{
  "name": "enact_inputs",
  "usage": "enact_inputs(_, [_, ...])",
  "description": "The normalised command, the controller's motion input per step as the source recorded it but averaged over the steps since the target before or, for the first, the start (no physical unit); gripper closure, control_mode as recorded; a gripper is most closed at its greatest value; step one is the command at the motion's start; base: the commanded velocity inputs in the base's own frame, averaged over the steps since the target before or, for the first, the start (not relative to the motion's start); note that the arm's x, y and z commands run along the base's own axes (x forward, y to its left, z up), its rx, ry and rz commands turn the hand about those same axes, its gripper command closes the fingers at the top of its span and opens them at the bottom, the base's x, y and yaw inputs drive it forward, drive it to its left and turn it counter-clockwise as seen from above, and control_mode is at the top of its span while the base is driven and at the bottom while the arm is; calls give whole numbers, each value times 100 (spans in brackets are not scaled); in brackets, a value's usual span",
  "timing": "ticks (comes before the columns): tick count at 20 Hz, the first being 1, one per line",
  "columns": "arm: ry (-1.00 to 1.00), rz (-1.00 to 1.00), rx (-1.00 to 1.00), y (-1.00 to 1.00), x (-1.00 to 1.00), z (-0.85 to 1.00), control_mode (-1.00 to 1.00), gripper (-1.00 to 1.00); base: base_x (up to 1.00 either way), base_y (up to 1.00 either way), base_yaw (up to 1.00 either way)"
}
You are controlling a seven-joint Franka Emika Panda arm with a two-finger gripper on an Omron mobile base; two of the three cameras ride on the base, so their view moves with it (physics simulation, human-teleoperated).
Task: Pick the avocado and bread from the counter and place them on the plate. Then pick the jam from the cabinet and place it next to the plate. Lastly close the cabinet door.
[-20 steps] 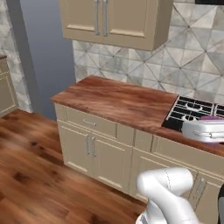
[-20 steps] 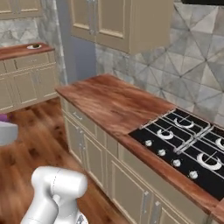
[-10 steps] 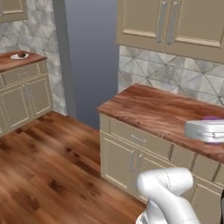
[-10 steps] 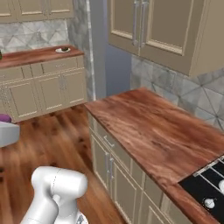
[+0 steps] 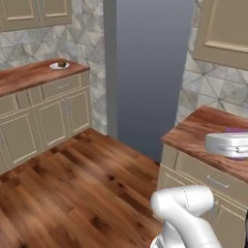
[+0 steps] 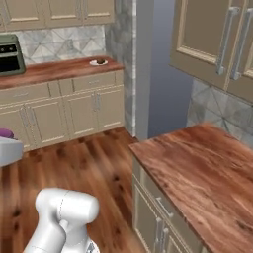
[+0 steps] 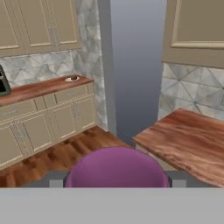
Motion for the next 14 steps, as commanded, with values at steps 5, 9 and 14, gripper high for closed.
enact_inputs(5, [0,0,0,0,0,0,100,100,100,59,21])
enact_inputs(9, [0,0,0,0,0,0,100,100,100,50,21])
enact_inputs(14, [0,0,0,0,0,0,100,100,100,35,23])
